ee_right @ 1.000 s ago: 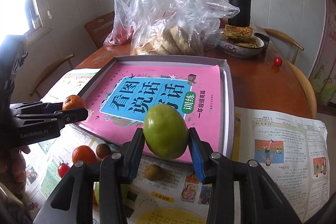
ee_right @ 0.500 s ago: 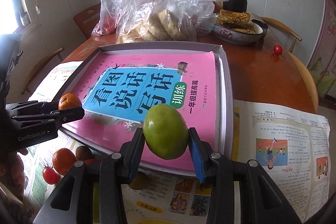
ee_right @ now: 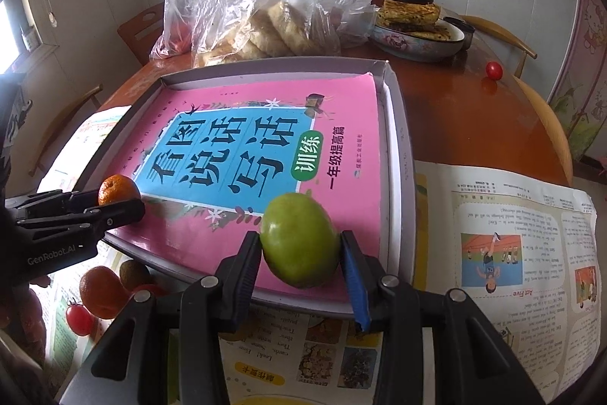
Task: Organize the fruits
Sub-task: 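Carry the tangerine and lime into the grey tray and open both grippers, then lift both open grippers away from the tray toward the fruit pile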
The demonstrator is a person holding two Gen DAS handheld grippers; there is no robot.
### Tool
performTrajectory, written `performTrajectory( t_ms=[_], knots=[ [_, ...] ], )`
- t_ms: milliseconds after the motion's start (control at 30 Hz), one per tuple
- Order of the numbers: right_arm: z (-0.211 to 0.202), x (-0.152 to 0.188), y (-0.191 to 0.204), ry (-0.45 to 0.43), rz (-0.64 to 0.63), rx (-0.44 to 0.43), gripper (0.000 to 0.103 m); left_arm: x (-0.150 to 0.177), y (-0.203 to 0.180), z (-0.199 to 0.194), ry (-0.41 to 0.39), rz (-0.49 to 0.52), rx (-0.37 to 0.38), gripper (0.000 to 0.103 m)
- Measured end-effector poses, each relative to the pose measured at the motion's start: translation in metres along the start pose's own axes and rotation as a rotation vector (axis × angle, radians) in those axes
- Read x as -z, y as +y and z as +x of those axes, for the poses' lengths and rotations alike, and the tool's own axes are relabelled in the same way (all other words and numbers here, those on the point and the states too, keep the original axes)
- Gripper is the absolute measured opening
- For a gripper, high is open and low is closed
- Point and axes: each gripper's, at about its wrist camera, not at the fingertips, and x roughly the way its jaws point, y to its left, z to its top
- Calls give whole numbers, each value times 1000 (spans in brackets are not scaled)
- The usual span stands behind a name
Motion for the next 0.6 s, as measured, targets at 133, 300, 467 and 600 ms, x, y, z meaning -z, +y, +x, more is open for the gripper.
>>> performTrajectory(
  t_ms=[133, 300, 467, 600],
  knots=[
    [-7, 2, 2, -11, -1, 3, 49, 1, 1, -2, -5, -3, -1, 46],
    [-19, 6, 1, -31, 12, 9, 56, 2, 1, -7, -15, -6, -2, 57],
    [-35, 12, -1, -54, 27, 14, 63, 4, 3, -13, -27, -11, -5, 65],
    [-46, 16, -2, -75, 37, 14, 65, 7, 5, -20, -38, -19, -12, 72]
  ],
)
